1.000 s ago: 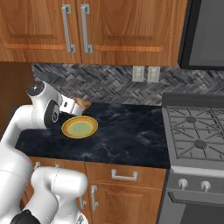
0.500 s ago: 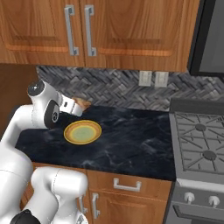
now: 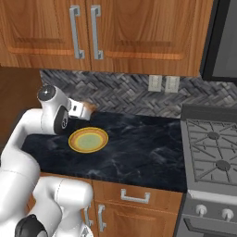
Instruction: Pick chicken drumstick from the fridge and place it on the plate on the counter.
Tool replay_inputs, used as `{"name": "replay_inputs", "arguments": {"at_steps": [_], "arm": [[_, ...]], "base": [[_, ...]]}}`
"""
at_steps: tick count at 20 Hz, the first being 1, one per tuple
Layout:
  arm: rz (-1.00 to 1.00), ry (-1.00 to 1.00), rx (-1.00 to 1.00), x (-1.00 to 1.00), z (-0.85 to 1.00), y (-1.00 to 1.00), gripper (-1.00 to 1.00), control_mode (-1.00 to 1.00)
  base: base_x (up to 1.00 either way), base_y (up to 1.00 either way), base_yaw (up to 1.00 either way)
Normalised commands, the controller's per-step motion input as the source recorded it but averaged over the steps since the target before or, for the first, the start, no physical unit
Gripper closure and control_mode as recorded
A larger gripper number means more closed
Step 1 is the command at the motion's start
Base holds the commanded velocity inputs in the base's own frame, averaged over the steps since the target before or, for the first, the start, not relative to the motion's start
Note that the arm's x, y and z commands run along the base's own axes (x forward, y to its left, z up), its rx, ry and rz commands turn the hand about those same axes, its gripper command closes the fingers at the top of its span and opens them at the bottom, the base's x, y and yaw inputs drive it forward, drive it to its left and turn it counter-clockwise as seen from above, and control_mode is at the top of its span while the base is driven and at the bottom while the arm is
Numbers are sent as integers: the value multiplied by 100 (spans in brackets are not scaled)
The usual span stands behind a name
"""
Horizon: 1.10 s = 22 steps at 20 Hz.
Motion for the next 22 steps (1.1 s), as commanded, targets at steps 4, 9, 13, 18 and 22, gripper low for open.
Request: {"name": "replay_inputs", "arguments": {"at_steps": [4, 9, 13, 18, 22], "arm": [[14, 0, 0, 21, -6, -16, 100, -100], [13, 0, 0, 2, -20, -7, 100, -100], [11, 1, 0, 0, -30, 0, 100, -100], [9, 7, 0, 13, -40, 0, 100, -100], [10, 6, 0, 23, -39, -6, 100, -100]], "base": [[0, 0, 0], [0, 0, 0], [0, 0, 0], [0, 0, 0], [0, 0, 0]]}}
